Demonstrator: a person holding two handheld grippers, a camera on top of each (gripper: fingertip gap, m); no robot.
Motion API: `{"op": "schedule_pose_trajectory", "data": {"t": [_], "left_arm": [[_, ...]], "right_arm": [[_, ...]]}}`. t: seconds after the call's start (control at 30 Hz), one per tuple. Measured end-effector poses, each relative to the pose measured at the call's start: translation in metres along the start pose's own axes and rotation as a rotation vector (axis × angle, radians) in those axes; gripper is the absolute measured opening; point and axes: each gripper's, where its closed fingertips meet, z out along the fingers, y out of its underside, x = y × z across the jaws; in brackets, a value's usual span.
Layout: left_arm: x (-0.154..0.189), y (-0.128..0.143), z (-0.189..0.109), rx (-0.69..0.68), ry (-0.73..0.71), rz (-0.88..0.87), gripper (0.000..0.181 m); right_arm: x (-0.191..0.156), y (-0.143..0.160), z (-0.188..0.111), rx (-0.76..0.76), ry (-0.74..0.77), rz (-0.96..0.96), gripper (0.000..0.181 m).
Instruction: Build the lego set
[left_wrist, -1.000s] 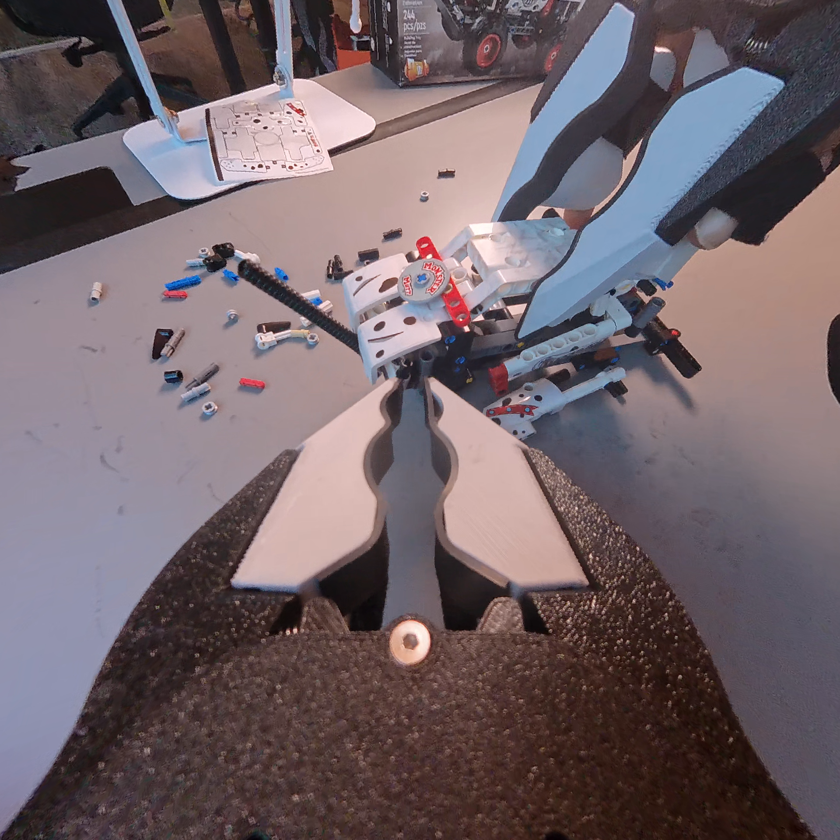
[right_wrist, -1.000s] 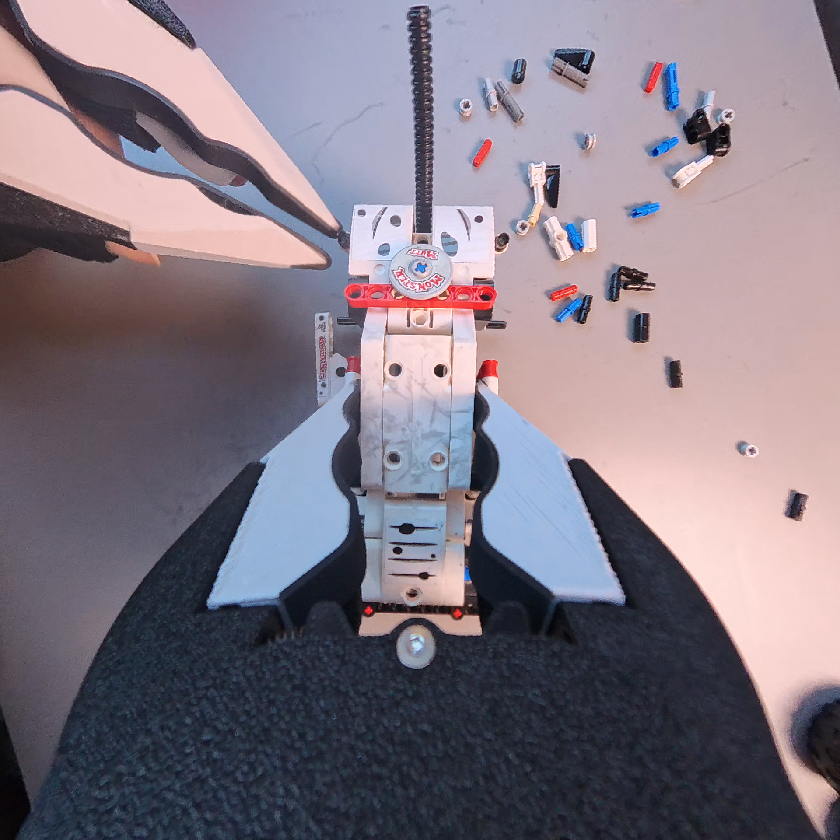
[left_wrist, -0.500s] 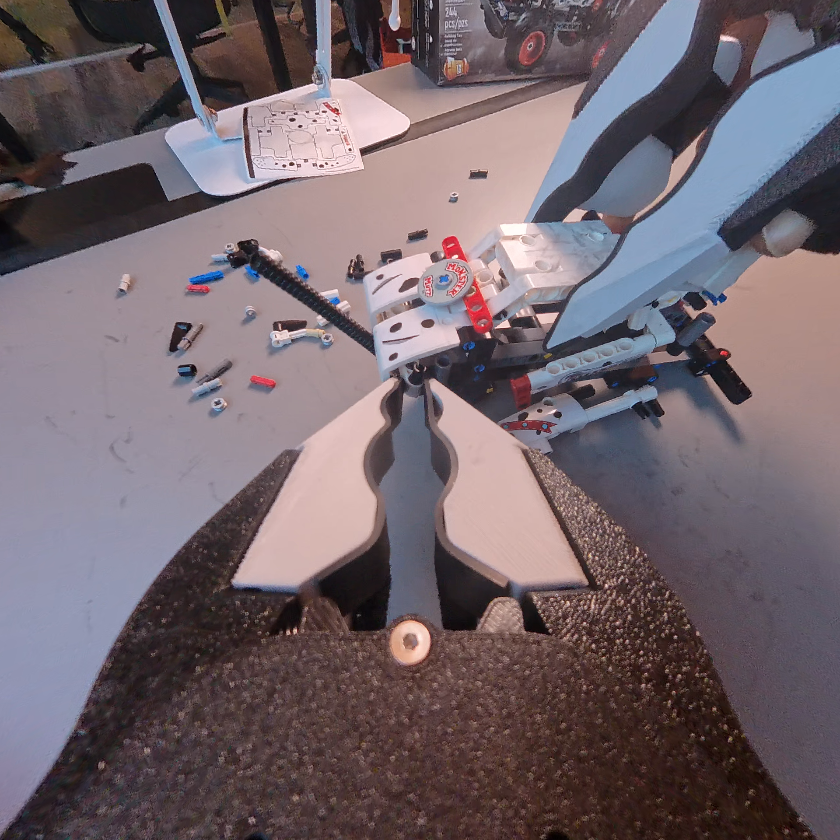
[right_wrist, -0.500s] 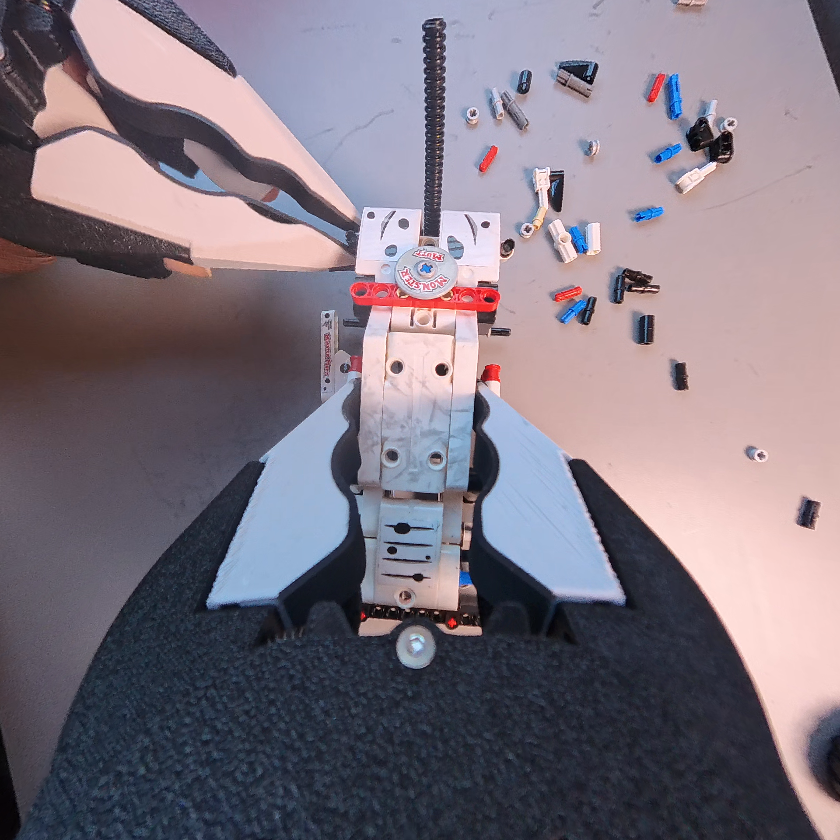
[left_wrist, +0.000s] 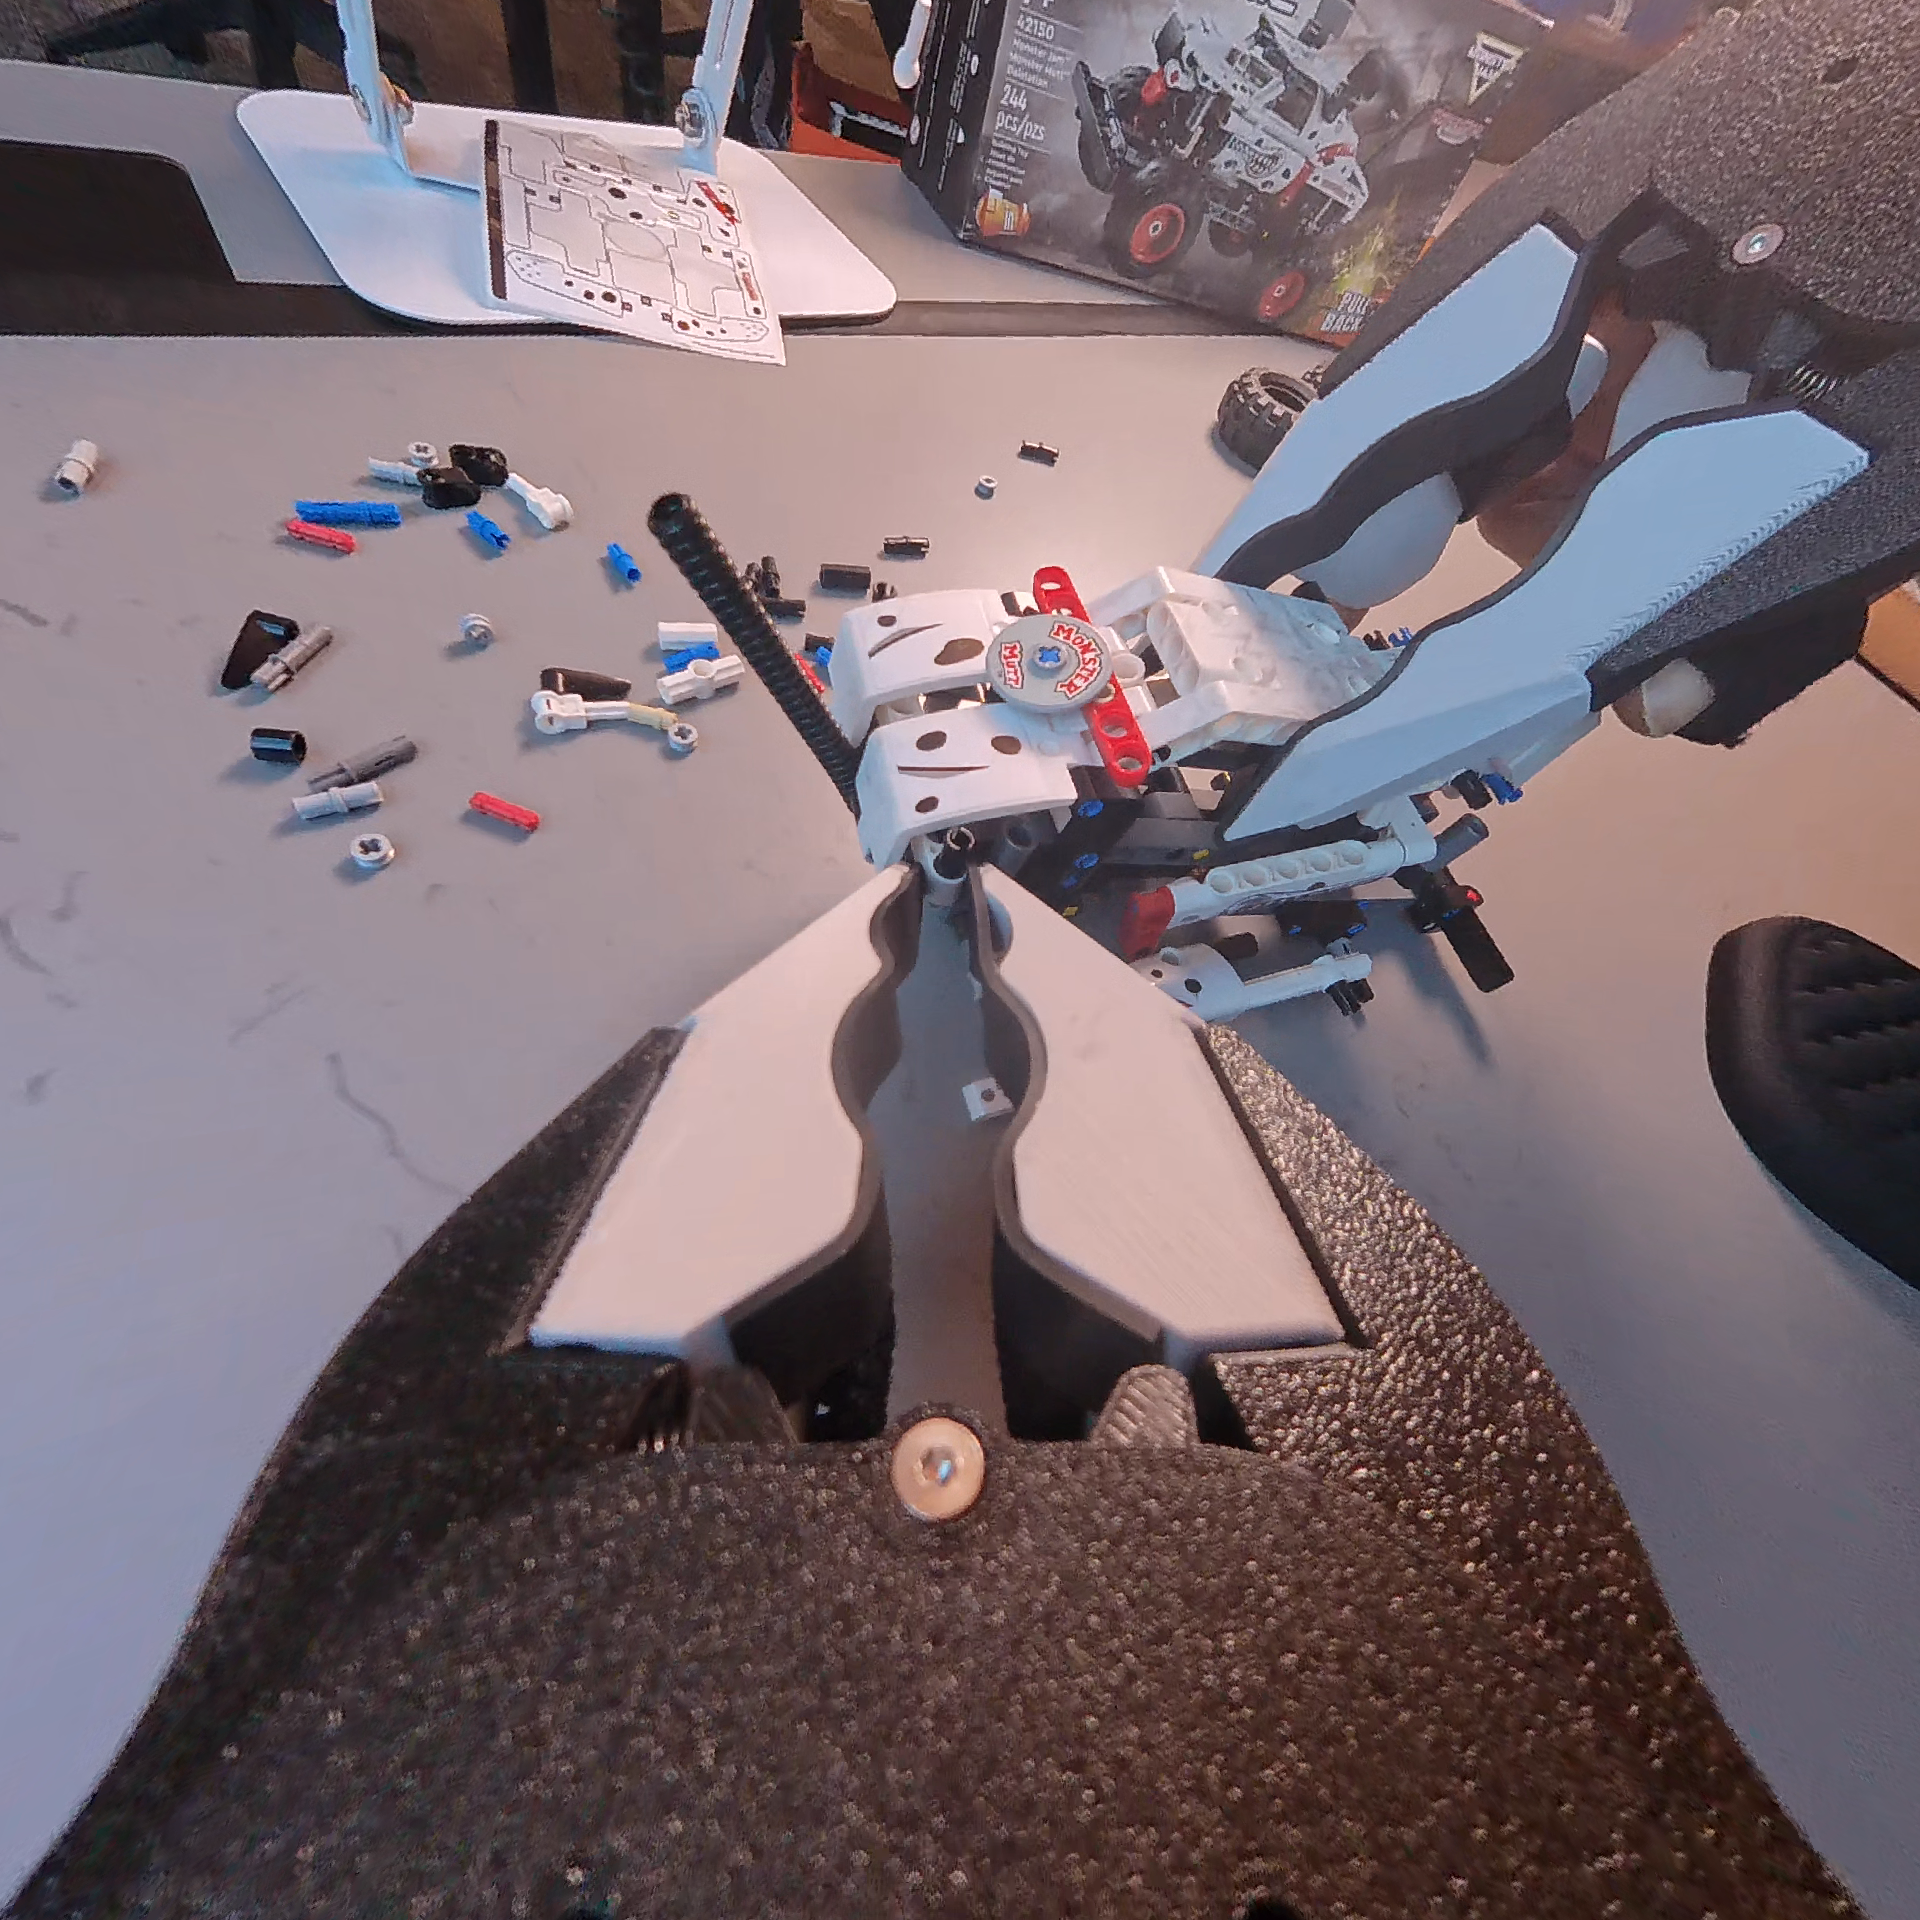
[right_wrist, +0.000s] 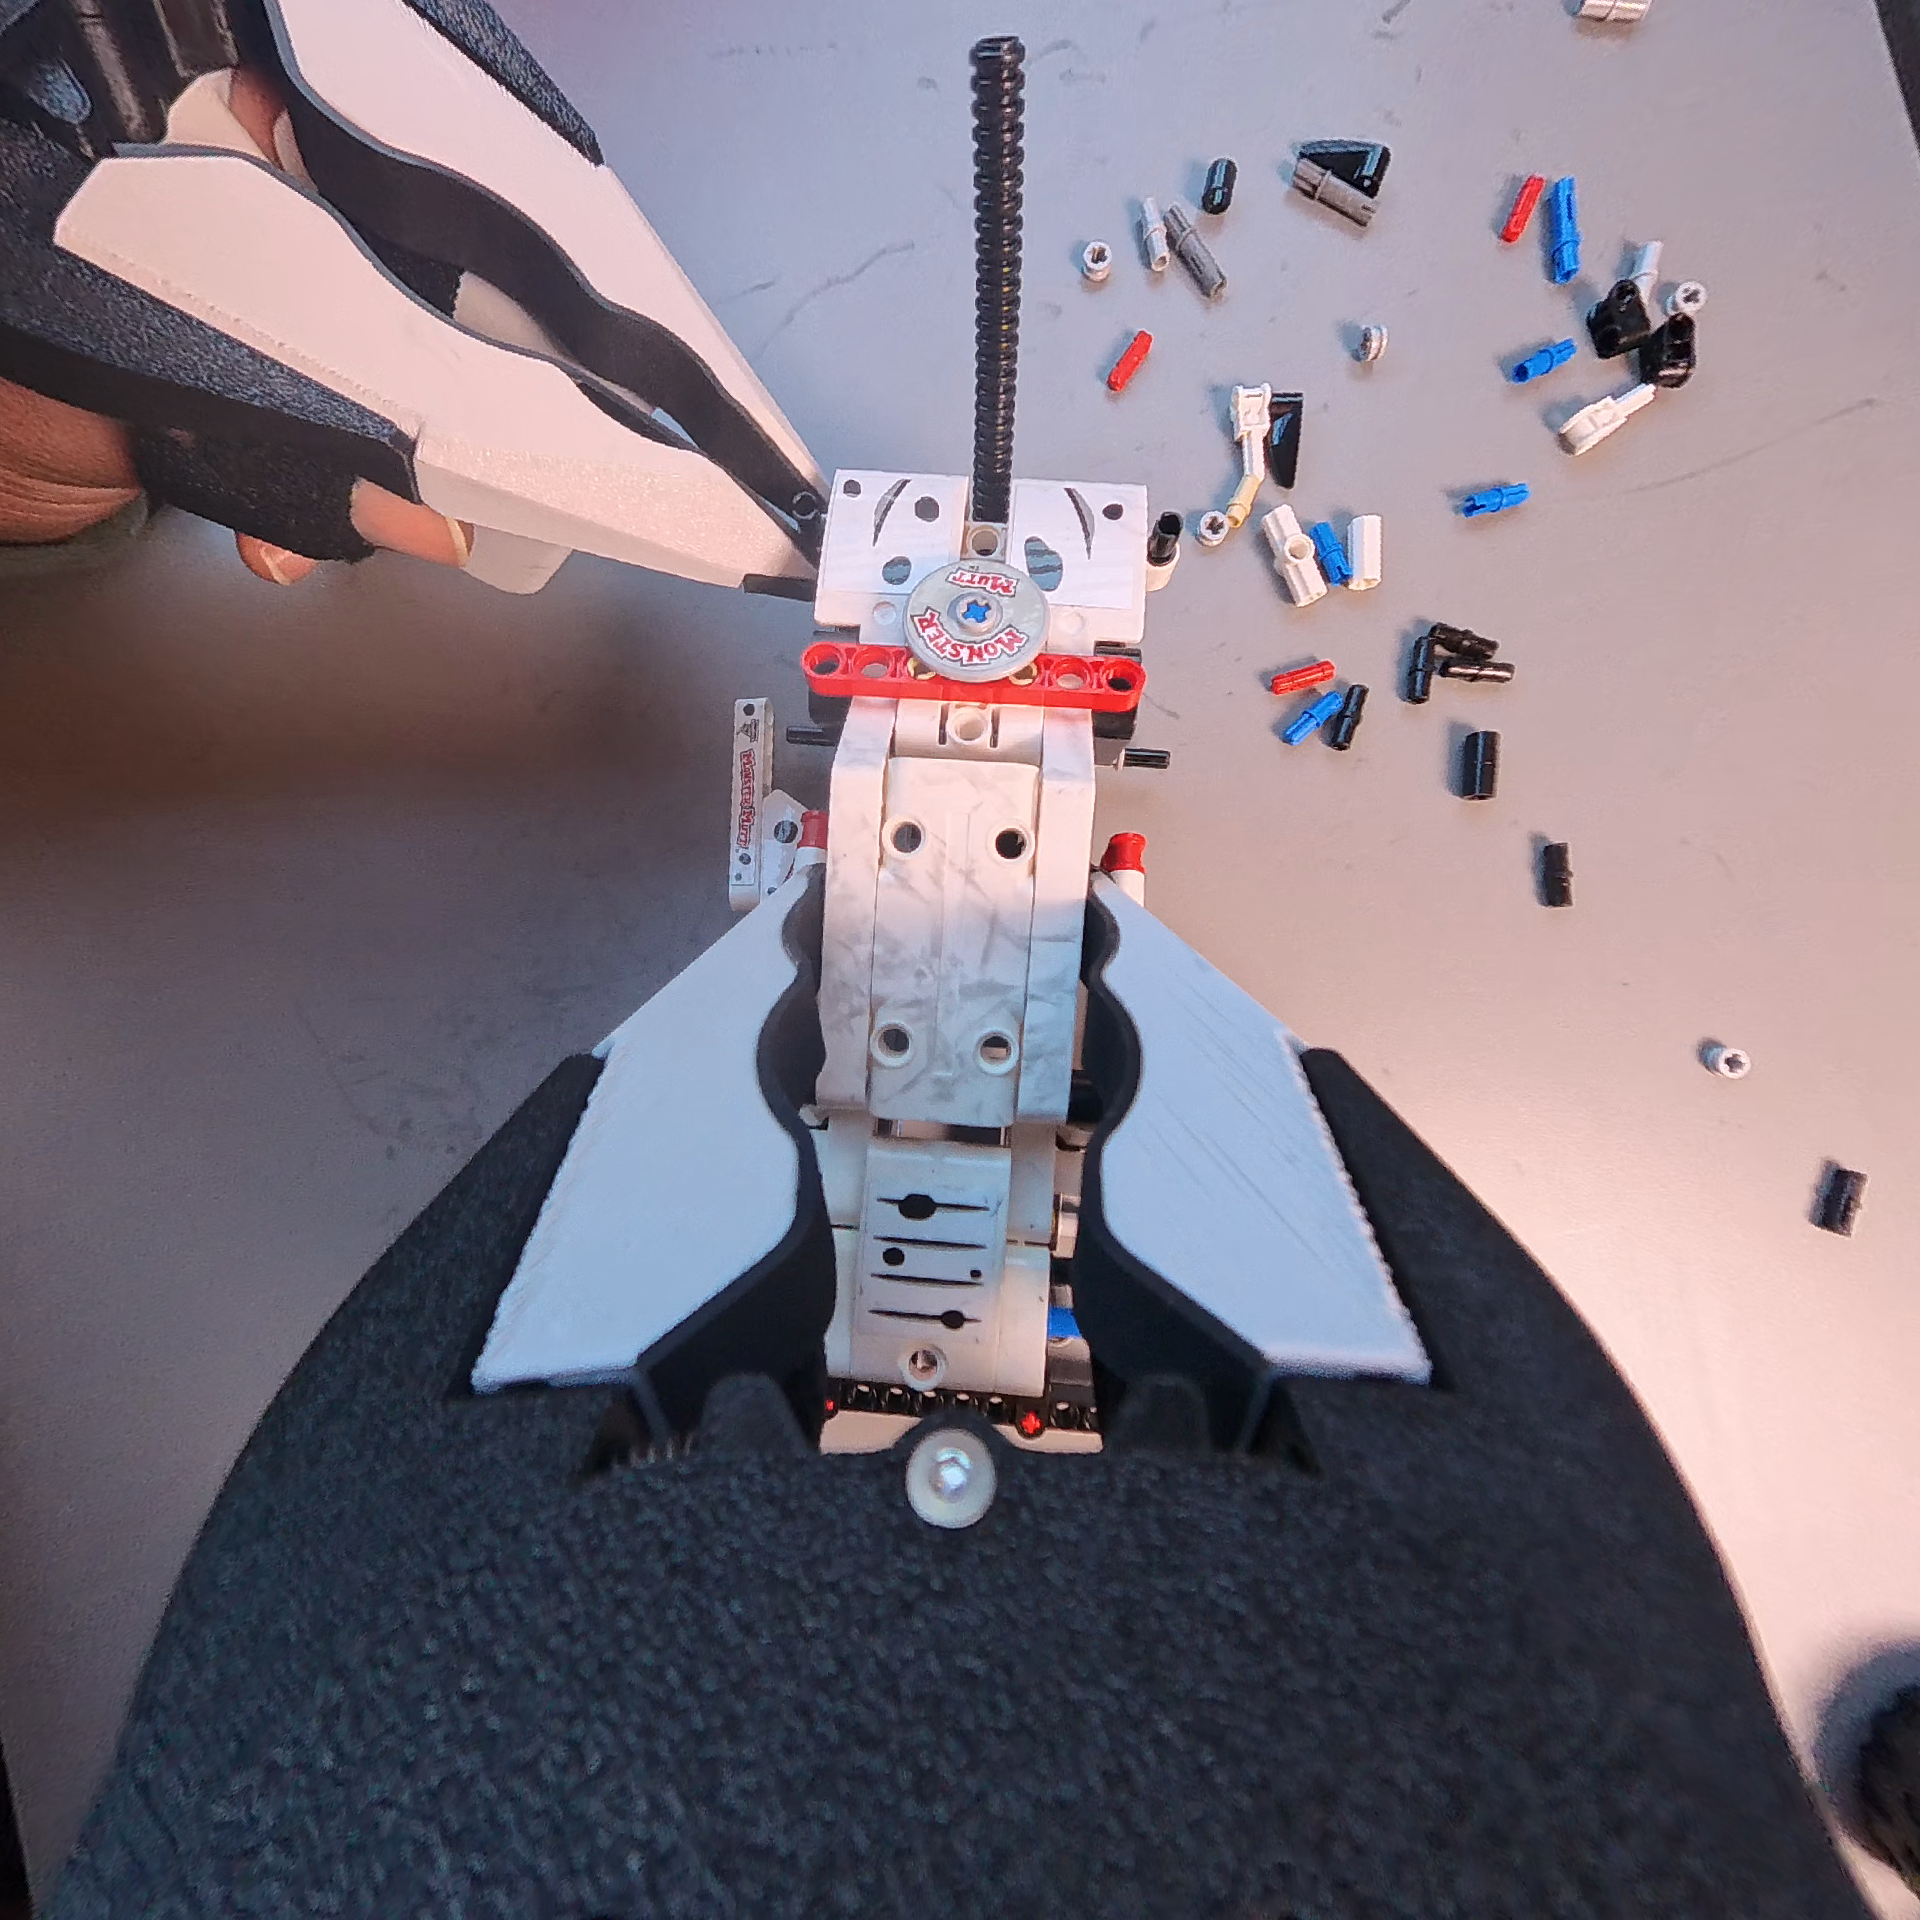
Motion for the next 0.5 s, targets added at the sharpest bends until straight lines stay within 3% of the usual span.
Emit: {"op": "schedule_pose_trajectory", "data": {"t": [0.37, 0.5], "left_arm": [[0.008, 0.004, -0.002, 0.019, -0.041, 0.09, 0.008], [0.008, 0.004, -0.002, 0.03, -0.039, 0.091, 0.008]], "right_arm": [[0.005, 0.004, -0.004, -0.044, -0.04, -0.152, 0.049], [-0.01, -0.012, -0.03, 0.035, 0.038, -0.231, 0.051]]}}
